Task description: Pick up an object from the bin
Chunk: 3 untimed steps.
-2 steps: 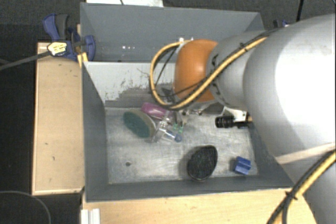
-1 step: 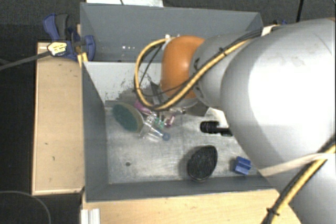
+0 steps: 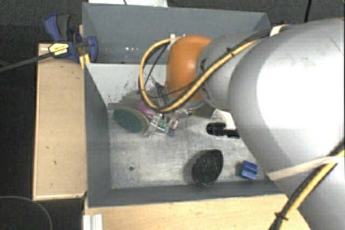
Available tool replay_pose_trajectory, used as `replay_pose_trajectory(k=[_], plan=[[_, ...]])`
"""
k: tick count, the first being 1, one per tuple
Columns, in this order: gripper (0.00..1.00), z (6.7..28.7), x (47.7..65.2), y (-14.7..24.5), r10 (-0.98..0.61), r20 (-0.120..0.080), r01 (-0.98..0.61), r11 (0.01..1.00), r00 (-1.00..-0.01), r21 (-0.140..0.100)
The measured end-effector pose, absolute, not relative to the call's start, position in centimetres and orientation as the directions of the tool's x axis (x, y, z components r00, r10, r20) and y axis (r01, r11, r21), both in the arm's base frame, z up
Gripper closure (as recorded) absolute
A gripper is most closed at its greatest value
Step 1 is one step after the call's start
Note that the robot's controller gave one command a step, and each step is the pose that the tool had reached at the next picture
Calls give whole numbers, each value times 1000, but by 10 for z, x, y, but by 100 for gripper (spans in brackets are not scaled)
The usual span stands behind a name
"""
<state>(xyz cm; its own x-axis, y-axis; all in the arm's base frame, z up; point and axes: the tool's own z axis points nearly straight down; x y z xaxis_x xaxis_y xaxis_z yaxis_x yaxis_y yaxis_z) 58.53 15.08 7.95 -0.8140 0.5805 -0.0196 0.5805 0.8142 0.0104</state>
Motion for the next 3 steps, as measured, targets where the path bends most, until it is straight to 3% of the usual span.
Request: replay_pose_trajectory(k=[1,3], plan=[[100,86,587,149,578,-4,578,816,-816,1],[100,122,589,149,570,-3,570,822,-822,2]])
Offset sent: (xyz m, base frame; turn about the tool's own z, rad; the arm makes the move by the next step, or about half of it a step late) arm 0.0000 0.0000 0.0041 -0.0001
